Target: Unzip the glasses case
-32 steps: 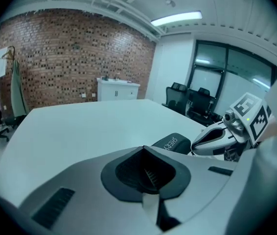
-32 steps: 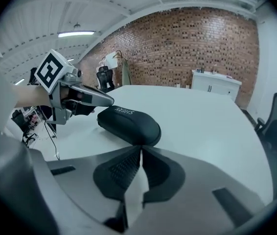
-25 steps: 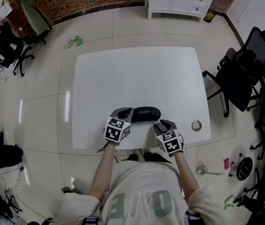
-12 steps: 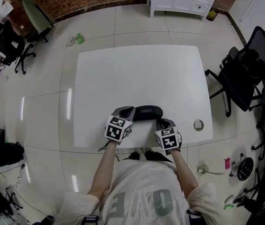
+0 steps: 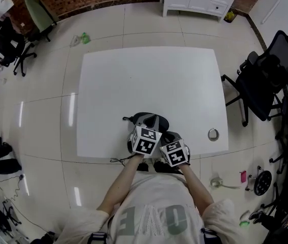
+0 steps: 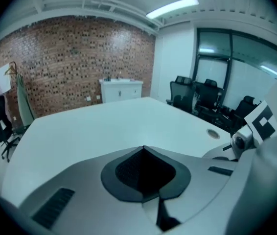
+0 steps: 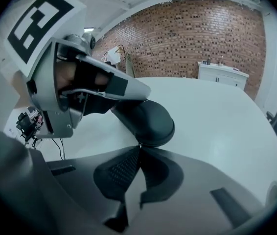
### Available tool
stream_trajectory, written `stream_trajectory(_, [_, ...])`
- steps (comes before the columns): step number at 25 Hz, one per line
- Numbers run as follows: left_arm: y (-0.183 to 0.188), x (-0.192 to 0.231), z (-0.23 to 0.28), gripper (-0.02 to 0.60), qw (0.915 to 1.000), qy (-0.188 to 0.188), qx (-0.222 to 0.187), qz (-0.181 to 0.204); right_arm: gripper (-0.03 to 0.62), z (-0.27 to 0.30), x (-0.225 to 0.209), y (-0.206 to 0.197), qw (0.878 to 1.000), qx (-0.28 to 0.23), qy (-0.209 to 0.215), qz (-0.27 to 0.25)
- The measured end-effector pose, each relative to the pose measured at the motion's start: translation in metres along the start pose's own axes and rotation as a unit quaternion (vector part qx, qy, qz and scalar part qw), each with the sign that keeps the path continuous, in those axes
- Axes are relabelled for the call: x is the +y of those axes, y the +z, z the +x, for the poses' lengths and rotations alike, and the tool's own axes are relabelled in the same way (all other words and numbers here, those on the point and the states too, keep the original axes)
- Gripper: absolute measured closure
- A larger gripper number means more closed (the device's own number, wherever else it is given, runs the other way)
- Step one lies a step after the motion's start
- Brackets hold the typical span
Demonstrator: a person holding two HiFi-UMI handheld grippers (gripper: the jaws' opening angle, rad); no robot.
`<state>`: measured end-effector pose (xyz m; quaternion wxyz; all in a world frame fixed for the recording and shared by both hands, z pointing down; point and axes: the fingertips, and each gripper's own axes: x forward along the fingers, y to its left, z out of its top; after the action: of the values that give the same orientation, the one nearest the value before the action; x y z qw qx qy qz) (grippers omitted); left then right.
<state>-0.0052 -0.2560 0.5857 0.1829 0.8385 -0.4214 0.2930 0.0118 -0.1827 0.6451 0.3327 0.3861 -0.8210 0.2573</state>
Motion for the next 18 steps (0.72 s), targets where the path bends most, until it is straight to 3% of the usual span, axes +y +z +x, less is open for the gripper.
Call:
stream_trajectory(6, [-0.002, 0.003, 0.004, 0.577, 0.9991, -0.003, -0.017, -0.038, 0.594, -0.002, -0.006, -0.001, 1.000, -0.001, 0.000, 0.001])
stream_trajectory(13, [-0.001, 0.003, 0.003, 0.577, 0.9974, -0.016, -0.019, -0.068, 0.594, -0.008, -0.045, 0.001, 0.999, 0.010, -0.038, 0.002])
stream_trajectory(18, [-0.001, 0.003, -0.002, 0.577, 0.9937, -0.027, -0.027, -0.105, 0.594, -0.005, -0.050, 0.003, 0.999, 0.023, -0.022, -0.035])
